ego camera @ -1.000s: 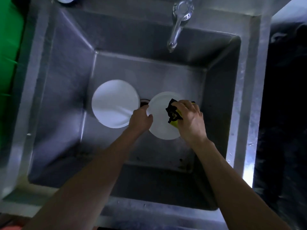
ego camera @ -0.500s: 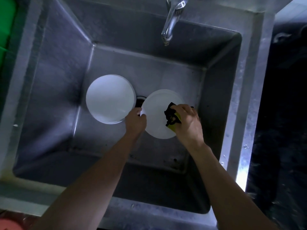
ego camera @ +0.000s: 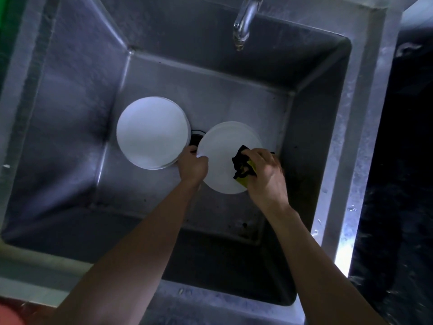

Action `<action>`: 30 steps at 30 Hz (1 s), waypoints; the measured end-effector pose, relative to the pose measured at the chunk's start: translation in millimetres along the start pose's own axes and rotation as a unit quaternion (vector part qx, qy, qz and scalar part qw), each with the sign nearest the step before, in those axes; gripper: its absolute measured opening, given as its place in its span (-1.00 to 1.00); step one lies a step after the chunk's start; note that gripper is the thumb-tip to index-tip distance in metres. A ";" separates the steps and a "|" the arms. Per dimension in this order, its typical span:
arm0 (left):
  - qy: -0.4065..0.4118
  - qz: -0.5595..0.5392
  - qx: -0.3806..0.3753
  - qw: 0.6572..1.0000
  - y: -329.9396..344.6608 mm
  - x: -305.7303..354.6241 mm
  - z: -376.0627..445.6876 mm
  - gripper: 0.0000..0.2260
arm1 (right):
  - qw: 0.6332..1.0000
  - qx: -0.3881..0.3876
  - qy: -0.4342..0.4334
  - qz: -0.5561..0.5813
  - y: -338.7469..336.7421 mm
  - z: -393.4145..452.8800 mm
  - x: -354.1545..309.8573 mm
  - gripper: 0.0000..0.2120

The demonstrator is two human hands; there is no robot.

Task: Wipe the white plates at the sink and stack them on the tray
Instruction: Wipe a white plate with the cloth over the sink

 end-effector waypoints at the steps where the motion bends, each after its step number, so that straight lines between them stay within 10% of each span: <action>1: -0.007 0.002 -0.002 1.000 -0.3 -0.5 1.3 -0.53 | 1.000 -0.001 0.001 0.003 0.3 -0.2 0.8 -0.50; 30: -0.053 -0.050 -0.137 0.988 -22.2 13.5 -44.9 -0.68 | 0.999 -0.016 0.038 -0.003 -20.7 -46.7 -23.1 -0.43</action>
Point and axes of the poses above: each hand's wrist, its own z-axis towards the middle knuckle, its own y-axis out of the palm, x = y × z, the point moved 9 cm from there along z, towards the middle knuckle, and after that the axes turned 1 degree about y, right-handed, at the moved point
